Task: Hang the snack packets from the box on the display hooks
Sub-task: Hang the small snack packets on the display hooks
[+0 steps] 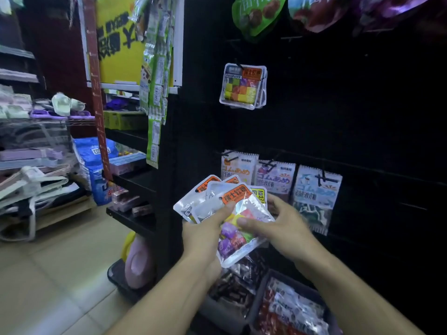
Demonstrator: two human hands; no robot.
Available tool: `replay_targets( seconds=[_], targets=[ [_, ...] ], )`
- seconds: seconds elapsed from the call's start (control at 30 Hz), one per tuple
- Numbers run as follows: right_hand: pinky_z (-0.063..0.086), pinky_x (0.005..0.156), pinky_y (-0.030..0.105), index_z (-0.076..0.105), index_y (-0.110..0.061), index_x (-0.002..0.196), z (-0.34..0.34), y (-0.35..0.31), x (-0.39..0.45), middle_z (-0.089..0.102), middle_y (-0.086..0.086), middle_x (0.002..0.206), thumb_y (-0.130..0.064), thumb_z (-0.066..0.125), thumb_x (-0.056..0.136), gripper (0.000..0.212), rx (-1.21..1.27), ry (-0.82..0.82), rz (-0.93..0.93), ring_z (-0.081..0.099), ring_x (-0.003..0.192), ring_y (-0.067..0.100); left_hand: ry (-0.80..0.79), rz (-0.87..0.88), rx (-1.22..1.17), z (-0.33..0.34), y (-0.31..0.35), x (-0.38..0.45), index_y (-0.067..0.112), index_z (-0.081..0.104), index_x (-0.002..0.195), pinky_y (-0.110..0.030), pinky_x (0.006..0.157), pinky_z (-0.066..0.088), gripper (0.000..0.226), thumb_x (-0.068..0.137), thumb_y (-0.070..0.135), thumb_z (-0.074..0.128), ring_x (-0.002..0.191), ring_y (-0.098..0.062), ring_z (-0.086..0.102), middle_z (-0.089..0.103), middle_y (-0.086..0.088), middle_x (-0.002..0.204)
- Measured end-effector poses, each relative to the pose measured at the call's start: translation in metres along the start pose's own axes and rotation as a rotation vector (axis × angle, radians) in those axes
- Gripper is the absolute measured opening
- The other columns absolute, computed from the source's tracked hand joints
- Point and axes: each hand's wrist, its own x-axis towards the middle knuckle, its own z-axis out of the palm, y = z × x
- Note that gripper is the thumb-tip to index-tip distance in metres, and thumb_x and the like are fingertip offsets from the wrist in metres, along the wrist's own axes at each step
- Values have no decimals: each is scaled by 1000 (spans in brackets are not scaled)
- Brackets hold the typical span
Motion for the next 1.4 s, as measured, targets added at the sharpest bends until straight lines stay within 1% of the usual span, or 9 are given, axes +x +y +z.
replay_targets(
  seconds=[0.1, 0.23, 0.37, 0.5, 0.63, 0.83, 0.97, 1.07, 1.4],
  targets=[
    [57, 56, 26, 68, -21, 124, -4, 10, -11, 80, 2, 105, -8, 96, 70, 62, 154, 81, 58, 78, 77, 16, -35, -37, 17, 8, -8, -24, 3, 72, 123, -74, 89, 57, 53, 73, 7, 91, 103, -50, 75, 77, -30, 111],
    [53, 50, 33, 72, -17, 121, -24, 5, -17, 80, 13, 100, -4, 91, 74, 53, 224, 89, 96, 75, 68, 27, -47, -64, 19, 16, -14, -38, 7, 74, 125, -73, 92, 56, 58, 70, 17, 90, 105, -48, 75, 78, -27, 113],
    [57, 57, 38, 74, -14, 114, -41, -4, -25, 81, 5, 87, -6, 86, 81, 36, 222, 78, 109, 76, 69, 25, -72, -60, 49, 24, -15, -49, 11, 71, 128, -67, 88, 61, 59, 74, 28, 89, 102, -45, 78, 80, -21, 113],
    [64, 63, 37, 75, -11, 113, -50, -5, -31, 82, 6, 92, -10, 82, 87, 27, 223, 94, 125, 80, 80, 26, -72, -66, 76, 29, -13, -56, 14, 69, 130, -36, 57, 64, 66, 70, 34, 88, 99, -38, 79, 81, -14, 112],
    [66, 66, 40, 73, -6, 112, -52, -3, -30, 81, 14, 98, -9, 77, 92, 20, 231, 137, 155, 78, 92, 37, -71, -58, 74, 28, -13, -59, 13, 68, 131, -46, 71, 68, 69, 68, 31, 88, 100, -37, 80, 81, -15, 113],
    [63, 62, 38, 63, -4, 109, -49, -2, -20, 80, 18, 98, -12, 75, 95, 21, 306, 244, 198, 80, 86, 32, -37, -72, 53, 24, -8, -55, 8, 71, 127, -26, 46, 57, 66, 66, 26, 87, 77, -26, 81, 81, -16, 113],
    [63, 61, 36, 64, -9, 104, -47, -4, -8, 80, 12, 95, -14, 75, 96, 15, 323, 432, 162, 79, 76, 23, 4, -66, 94, 12, -6, -43, 10, 71, 129, -45, 76, 65, 70, 64, 19, 93, 98, -35, 80, 81, -14, 111],
    [66, 72, 42, 64, -13, 102, -50, -11, 7, 80, 10, 94, -17, 76, 96, 14, 332, 549, 130, 79, 76, 22, 36, -71, 121, -1, -6, -33, 10, 73, 124, -45, 71, 66, 52, 76, 11, 92, 92, -35, 81, 82, -14, 107],
    [66, 75, 38, 72, -20, 107, -16, -101, 127, 81, 8, 99, -10, 69, 99, 13, 247, 346, -82, 80, 87, 24, 44, 51, 170, 9, 29, 11, 17, 68, 124, -56, 93, 62, 56, 74, 11, 94, 90, -31, 82, 83, -7, 103]
  ],
)
